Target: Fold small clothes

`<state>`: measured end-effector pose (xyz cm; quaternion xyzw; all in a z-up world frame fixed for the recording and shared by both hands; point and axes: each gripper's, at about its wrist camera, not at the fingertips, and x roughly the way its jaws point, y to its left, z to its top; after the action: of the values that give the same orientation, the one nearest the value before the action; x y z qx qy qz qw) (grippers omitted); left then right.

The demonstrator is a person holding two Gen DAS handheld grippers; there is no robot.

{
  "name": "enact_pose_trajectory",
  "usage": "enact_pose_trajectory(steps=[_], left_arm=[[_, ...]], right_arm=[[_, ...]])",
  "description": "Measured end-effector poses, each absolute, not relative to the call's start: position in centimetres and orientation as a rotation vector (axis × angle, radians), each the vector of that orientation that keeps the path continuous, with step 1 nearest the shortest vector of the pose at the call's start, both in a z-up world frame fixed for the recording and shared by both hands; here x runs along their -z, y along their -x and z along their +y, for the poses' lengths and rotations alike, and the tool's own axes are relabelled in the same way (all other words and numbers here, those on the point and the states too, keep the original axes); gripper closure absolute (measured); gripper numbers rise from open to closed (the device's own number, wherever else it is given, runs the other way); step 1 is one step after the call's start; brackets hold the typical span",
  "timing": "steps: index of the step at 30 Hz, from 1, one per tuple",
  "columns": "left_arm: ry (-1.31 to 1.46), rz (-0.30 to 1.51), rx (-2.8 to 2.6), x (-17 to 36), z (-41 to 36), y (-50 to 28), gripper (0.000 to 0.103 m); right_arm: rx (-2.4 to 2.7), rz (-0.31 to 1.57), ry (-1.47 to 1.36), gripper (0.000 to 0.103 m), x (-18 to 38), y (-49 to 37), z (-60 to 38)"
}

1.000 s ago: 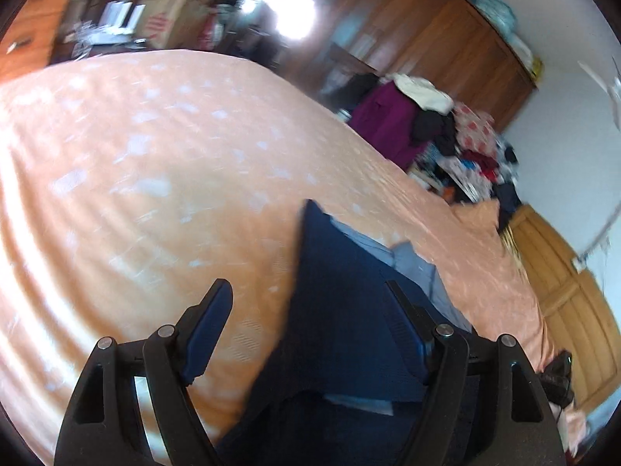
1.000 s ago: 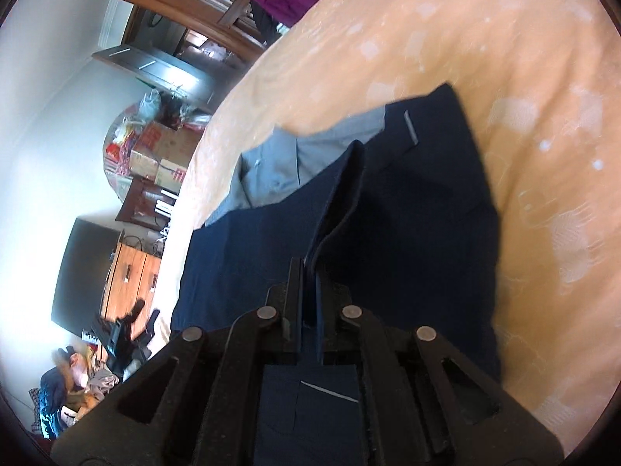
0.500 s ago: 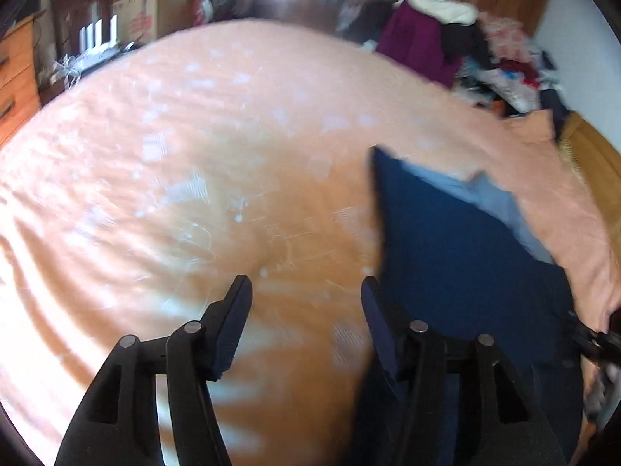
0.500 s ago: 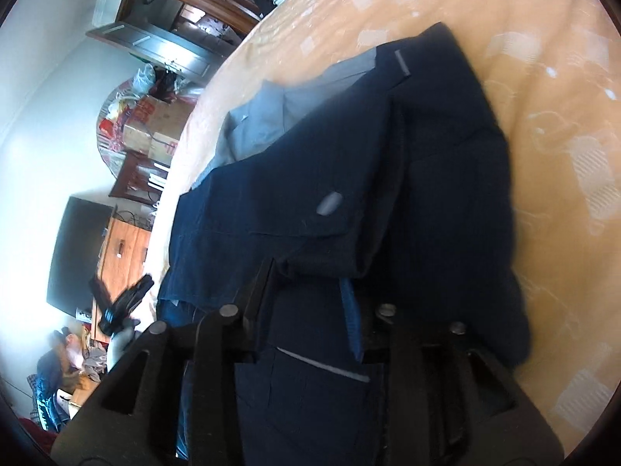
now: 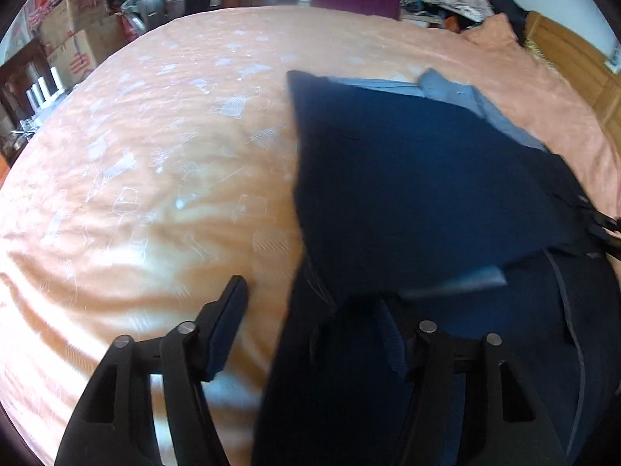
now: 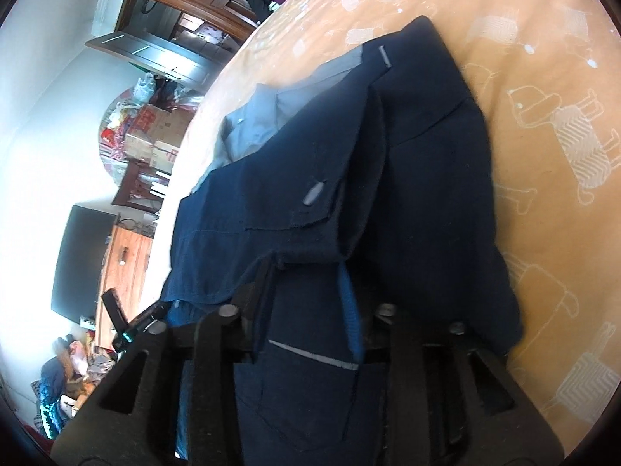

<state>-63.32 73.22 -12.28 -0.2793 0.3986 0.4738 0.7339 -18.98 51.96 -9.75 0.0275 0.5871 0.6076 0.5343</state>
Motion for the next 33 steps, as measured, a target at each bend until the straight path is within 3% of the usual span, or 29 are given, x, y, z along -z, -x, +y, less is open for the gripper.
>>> enact_pose_trajectory(steps=[1, 2, 5, 8, 10, 13, 18, 21, 22, 23, 24, 26, 28, 31, 33], left_arm=[[0.648, 0.831, -1.093, 12.2, 73.6, 64.8, 0.048], [0.709, 0.767, -1.11, 12.0, 73.4, 66.1, 0.041], [0.853, 0.623, -1.07, 12.8, 73.1, 69.5, 0.041], [0.773, 0.721, -1.063, 12.1, 72.4, 67.9, 0.046], [0.744, 0.761, -1.042, 10.6, 71.1, 67.7, 0.047], [0.669, 0.641, -1.041, 5.8, 67.5, 68.6, 0.045], [0.573, 0.551, -0.94, 2.5, 70.2, 64.7, 0.042], [0.601, 0.708, -0.921, 7.0, 73.8, 61.2, 0.041], [0.622, 0.822, -0.959, 9.9, 74.8, 60.8, 0.041], [0.677, 0.901, -0.97, 13.3, 75.5, 61.2, 0.036], [0.72, 0.82, -0.959, 13.8, 75.7, 62.2, 0.036], [0.736, 0.809, -0.971, 11.7, 75.5, 62.8, 0.047], [0.71, 0.696, -0.931, 8.0, 74.6, 63.1, 0.045], [0.623, 0.611, -0.894, 4.0, 74.8, 61.6, 0.033], [0.613, 0.589, -0.848, 3.7, 76.9, 59.7, 0.027]], right_arm=[[-1.442, 1.406, -0.073, 0.085, 10.0, 18.8, 51.8], [-1.44, 1.42, -0.083, 0.087, 10.3, 18.6, 51.6], [-1.459, 1.424, -0.047, 0.089, 10.4, 18.7, 51.3], [-1.457, 1.373, 0.049, 0.081, 9.2, 19.2, 50.7], [-1.433, 1.291, 0.102, 0.07, 7.2, 19.5, 49.7], [-1.459, 1.193, 0.077, 0.07, 4.1, 19.9, 49.3], [-1.566, 1.161, 0.092, 0.07, 3.4, 22.2, 55.5], [-1.496, 1.2, 0.261, 0.078, 7.2, 23.0, 58.8], [-1.483, 1.267, 0.256, 0.103, 8.9, 22.4, 59.0], [-1.469, 1.317, 0.231, 0.103, 10.1, 21.8, 58.8], [-1.484, 1.343, 0.173, 0.103, 10.3, 21.1, 58.3], [-1.485, 1.296, 0.225, 0.103, 8.9, 21.4, 57.9], [-1.547, 1.22, 0.224, 0.086, 6.2, 21.8, 58.1], [-1.578, 1.121, 0.179, 0.07, 3.1, 20.6, 60.1], [-1.538, 1.142, 0.217, 0.061, 4.2, 19.0, 62.9]])
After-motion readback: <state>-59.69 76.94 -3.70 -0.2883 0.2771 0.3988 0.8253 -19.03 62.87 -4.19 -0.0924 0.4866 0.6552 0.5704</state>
